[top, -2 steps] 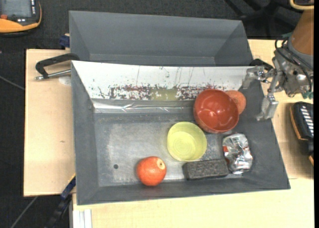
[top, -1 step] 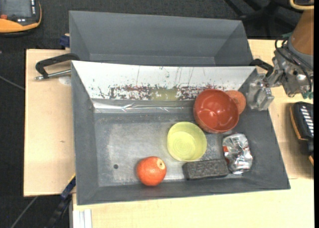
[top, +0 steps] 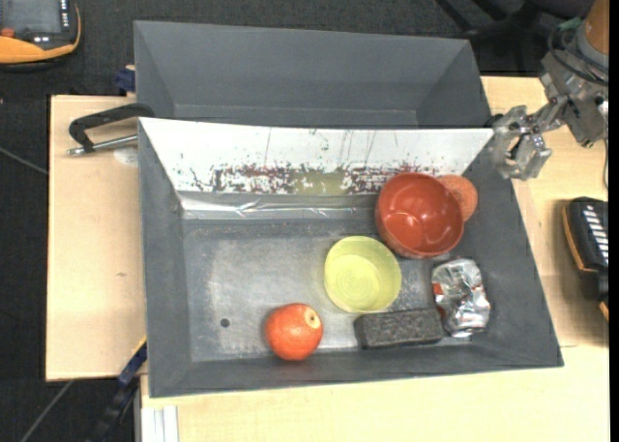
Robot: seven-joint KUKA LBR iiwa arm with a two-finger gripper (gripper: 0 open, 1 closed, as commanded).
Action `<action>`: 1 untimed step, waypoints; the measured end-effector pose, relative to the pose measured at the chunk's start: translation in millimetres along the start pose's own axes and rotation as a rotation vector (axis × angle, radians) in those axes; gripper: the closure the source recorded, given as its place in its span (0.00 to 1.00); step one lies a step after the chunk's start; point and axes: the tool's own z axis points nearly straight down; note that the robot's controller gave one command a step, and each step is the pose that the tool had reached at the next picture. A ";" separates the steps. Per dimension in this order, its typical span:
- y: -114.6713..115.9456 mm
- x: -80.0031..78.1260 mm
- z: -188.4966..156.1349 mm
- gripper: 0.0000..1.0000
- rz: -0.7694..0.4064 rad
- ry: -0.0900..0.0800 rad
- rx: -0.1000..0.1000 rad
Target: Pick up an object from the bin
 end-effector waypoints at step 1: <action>-0.1 1.0 1.8 0.00 0.001 0.004 -0.002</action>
Offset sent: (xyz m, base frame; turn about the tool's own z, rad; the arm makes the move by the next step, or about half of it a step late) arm 0.0000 0.0000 0.0000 0.0000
